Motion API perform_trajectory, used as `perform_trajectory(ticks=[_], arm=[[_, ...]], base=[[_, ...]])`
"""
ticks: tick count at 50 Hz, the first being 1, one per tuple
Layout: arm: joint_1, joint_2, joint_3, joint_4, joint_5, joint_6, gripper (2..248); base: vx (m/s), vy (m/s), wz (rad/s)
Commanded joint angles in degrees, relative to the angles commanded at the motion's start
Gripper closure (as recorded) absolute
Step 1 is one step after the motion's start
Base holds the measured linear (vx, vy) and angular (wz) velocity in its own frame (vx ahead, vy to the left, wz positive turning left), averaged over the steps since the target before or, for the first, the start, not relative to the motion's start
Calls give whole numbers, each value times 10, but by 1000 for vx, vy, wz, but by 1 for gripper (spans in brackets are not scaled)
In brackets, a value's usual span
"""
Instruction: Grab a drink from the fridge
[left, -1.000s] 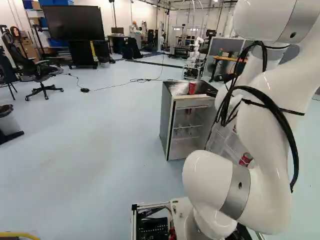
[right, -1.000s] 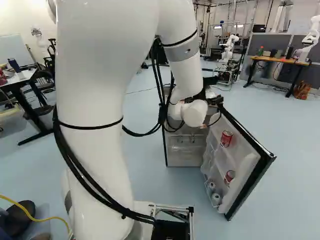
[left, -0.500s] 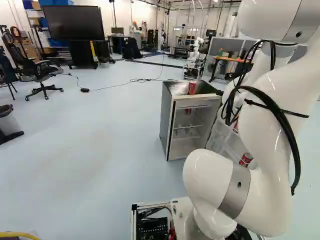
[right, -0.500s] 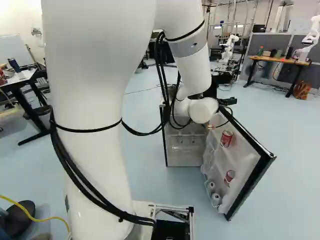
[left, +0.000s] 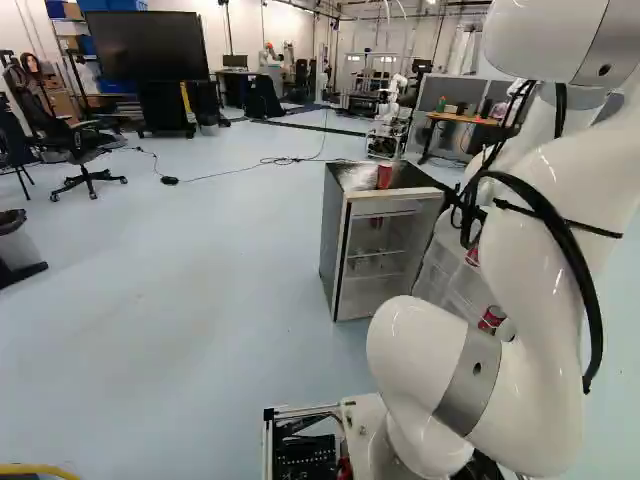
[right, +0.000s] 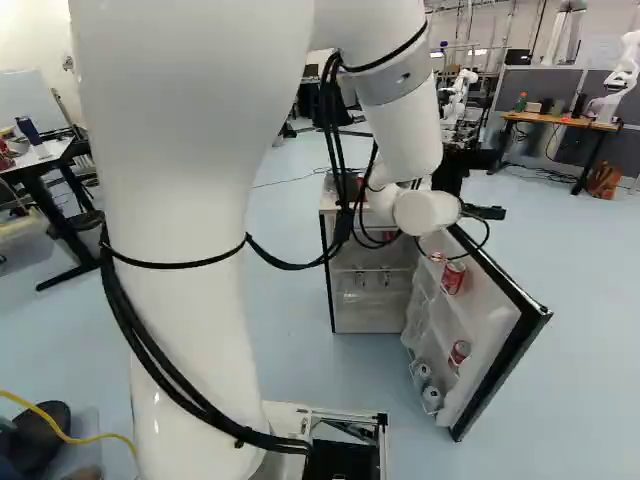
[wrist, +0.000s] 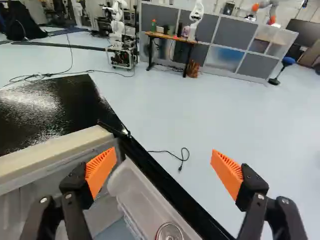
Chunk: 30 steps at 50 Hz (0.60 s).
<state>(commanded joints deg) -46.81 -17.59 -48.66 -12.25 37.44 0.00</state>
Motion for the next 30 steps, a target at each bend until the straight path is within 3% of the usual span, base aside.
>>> perform_trajectory(ticks=[30], arm=[[-35, -16, -61, 104, -132, 0, 3]], base=[[0, 0, 0]])
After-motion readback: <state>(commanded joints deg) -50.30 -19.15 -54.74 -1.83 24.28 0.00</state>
